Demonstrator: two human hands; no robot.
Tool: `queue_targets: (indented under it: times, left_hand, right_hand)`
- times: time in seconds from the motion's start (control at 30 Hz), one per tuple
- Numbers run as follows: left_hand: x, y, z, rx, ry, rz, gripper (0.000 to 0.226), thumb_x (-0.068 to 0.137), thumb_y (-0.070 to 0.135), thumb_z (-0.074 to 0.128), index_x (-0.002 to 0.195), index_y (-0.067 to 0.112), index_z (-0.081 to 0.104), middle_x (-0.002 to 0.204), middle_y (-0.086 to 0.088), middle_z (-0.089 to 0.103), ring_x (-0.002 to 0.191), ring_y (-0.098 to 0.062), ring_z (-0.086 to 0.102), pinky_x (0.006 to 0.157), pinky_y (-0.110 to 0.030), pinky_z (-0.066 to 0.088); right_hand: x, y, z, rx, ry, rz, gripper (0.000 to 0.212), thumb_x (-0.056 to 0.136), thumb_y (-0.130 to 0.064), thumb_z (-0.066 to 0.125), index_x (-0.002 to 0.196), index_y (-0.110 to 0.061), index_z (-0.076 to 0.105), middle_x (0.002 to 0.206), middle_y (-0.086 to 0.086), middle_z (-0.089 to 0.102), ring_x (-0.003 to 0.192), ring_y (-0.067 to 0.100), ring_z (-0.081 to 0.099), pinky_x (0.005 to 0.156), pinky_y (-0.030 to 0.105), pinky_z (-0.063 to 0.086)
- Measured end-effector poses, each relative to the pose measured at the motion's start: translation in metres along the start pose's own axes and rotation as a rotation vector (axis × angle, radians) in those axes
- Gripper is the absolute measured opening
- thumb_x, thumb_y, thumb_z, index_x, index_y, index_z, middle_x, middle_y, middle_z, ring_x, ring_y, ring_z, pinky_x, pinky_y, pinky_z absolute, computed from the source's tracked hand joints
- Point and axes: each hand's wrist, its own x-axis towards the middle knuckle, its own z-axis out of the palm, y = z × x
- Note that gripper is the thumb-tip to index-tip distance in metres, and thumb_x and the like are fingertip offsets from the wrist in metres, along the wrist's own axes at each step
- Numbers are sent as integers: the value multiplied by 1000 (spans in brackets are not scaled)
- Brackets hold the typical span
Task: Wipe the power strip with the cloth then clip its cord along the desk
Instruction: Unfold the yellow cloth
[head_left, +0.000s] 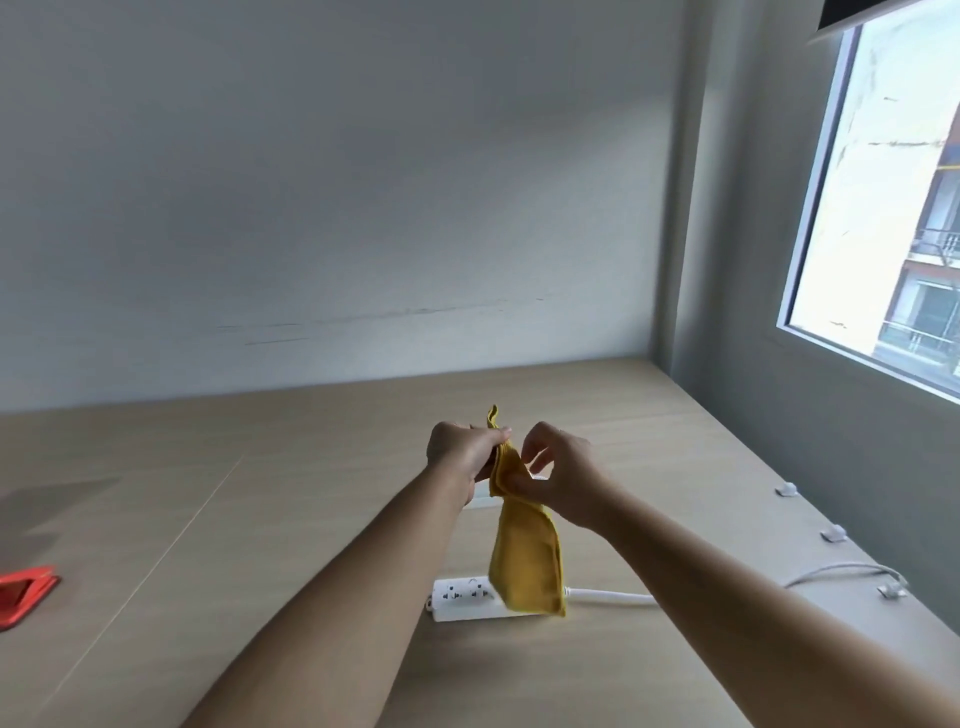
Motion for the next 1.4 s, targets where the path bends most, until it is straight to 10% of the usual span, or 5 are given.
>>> queue_targets:
  times: [0.6,1.07,1.4]
  left_hand:
    - [15,-4,0,-86,38,-88,47,76,25,78,113,3,60,110,-14,66,99,-32,66,87,-43,59]
    - [11,4,-29,-154,-381,-27,20,80,-3,69,99,-4,66,83,-13,70,69,-18,69,63,-24,61]
    - [11,59,-65,406,-479,212,7,95,14,53,91,14,59,88,-5,56,75,-15,56,64,-28,51]
  right_hand:
    - [8,3,6,13,7,-19,17,73,-34,74,83,-27,63,97,-6,55,89,11,56,71,26,48]
    - [27,2,-9,713,11,335,10,94,-10,49,84,-8,52,76,7,56,74,24,55,65,32,47]
    - [31,44,-47,127,465,600,12,88,-32,56,91,-22,62,76,4,62,58,22,55,49,24,38]
